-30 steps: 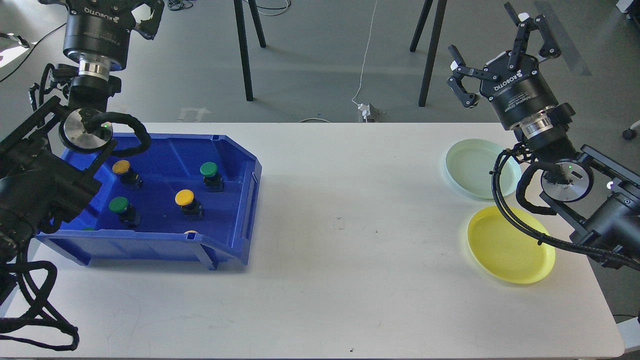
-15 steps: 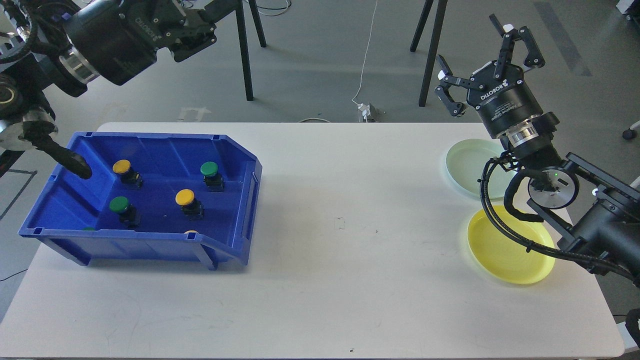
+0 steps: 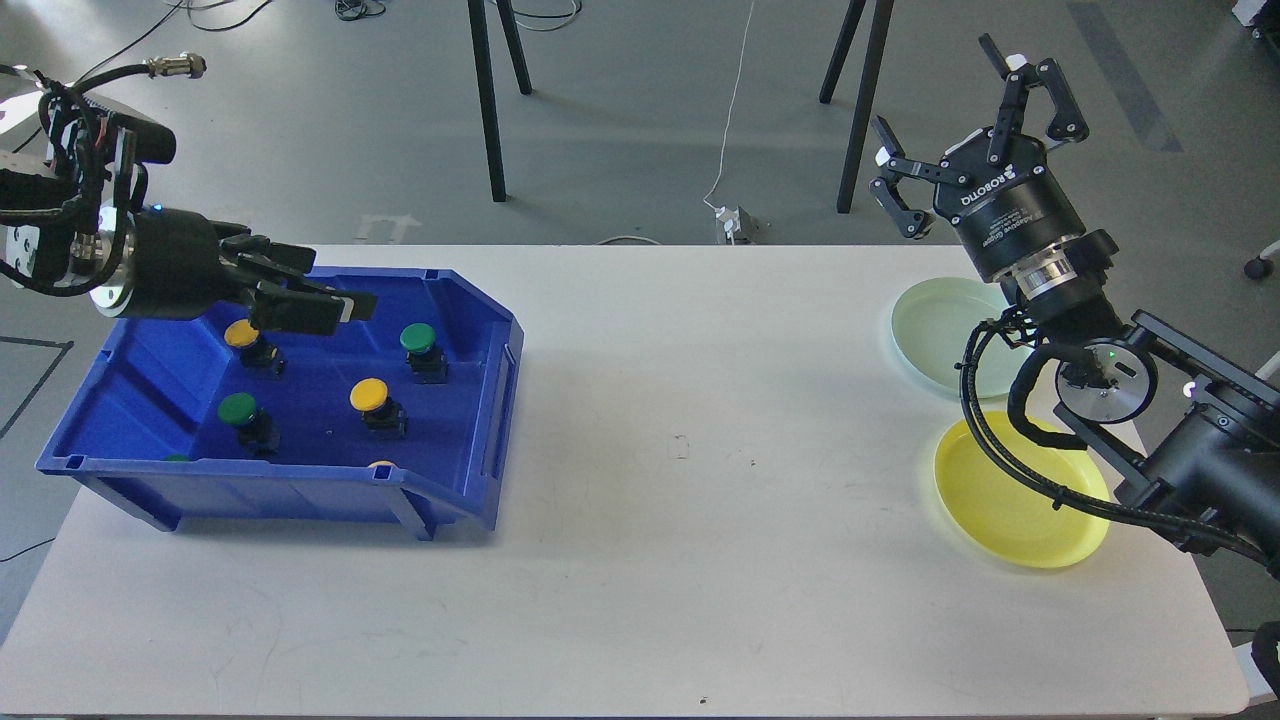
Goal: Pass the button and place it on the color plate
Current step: 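Lower the left gripper into the bin toward a yellow button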
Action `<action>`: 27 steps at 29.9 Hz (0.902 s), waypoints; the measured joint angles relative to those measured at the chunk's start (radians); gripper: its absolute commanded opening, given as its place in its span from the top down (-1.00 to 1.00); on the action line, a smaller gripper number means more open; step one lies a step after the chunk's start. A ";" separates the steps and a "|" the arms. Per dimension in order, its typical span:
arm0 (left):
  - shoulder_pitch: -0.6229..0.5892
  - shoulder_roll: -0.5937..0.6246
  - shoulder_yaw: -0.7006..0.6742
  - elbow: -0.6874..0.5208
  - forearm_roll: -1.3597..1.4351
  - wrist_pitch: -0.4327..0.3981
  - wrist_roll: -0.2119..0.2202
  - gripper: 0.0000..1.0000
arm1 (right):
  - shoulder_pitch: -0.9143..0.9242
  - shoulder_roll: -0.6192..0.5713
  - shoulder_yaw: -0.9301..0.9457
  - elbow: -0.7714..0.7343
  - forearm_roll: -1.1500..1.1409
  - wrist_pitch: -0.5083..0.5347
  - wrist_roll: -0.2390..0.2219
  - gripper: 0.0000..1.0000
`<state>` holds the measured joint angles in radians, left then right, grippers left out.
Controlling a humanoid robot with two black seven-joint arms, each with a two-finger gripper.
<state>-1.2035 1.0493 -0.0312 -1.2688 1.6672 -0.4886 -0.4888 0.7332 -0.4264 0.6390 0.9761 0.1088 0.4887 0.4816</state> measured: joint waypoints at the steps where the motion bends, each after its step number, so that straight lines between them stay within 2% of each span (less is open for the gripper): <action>1: 0.001 -0.013 0.014 0.030 0.005 0.000 0.000 -0.99 | -0.001 0.000 0.000 0.000 0.000 0.000 0.000 -0.98; 5: 0.002 -0.093 0.058 0.120 0.009 0.000 0.000 -0.99 | -0.002 0.000 -0.001 0.000 0.000 0.000 0.000 -0.99; 27: 0.109 -0.282 0.085 0.337 0.014 0.000 0.000 -0.98 | -0.047 -0.017 0.001 0.005 0.000 0.000 0.000 -0.99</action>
<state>-1.0943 0.7672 0.0536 -0.9314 1.6816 -0.4886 -0.4886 0.6857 -0.4434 0.6399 0.9806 0.1090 0.4887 0.4816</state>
